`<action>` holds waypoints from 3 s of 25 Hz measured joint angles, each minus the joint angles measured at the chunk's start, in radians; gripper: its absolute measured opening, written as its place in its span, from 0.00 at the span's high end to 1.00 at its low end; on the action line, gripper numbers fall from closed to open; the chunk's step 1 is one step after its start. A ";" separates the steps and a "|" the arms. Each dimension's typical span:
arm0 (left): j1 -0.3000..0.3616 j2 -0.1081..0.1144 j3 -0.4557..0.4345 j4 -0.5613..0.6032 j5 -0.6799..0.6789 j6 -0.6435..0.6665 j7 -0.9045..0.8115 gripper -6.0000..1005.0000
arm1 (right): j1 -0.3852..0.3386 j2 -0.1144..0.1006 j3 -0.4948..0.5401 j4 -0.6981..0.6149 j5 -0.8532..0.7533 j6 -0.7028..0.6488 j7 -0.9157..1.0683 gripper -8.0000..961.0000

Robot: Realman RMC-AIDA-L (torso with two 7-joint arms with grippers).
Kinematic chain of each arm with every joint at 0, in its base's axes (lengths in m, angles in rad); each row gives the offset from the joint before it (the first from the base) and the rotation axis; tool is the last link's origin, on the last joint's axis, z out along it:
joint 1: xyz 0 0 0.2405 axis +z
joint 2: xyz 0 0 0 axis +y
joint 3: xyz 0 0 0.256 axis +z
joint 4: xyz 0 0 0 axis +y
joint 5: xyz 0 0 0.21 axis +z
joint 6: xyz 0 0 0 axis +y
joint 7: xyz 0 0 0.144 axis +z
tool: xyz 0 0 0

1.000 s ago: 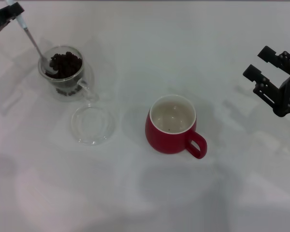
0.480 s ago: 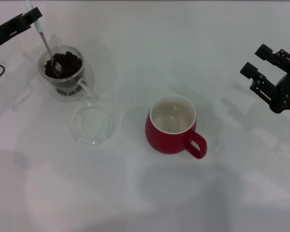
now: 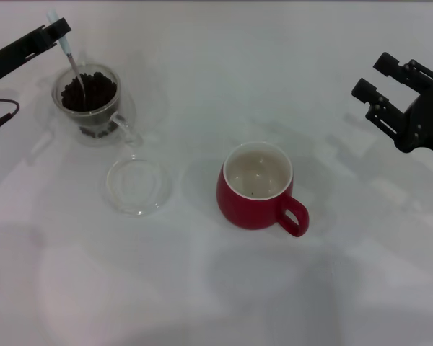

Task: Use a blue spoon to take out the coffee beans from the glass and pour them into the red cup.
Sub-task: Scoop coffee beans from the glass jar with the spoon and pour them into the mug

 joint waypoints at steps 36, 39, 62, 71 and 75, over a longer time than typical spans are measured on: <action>0.069 0.028 -0.006 0.021 -0.116 0.078 -0.397 0.87 | 0.002 -0.004 0.000 0.004 0.014 0.015 0.002 0.43; 0.084 0.037 -0.004 0.033 -0.142 0.104 -0.401 0.87 | 0.005 -0.004 0.000 0.004 0.014 0.016 0.001 0.43; 0.111 0.038 -0.001 0.034 -0.186 0.398 -0.279 0.87 | 0.023 -0.003 0.000 0.002 0.014 0.023 -0.007 0.43; 0.070 0.030 0.000 0.064 -0.123 0.452 -0.316 0.87 | 0.023 0.007 0.000 -0.003 0.014 0.017 -0.013 0.43; 0.024 0.013 0.000 0.074 -0.061 0.440 -0.311 0.87 | 0.023 0.010 0.000 -0.006 0.014 0.015 -0.014 0.43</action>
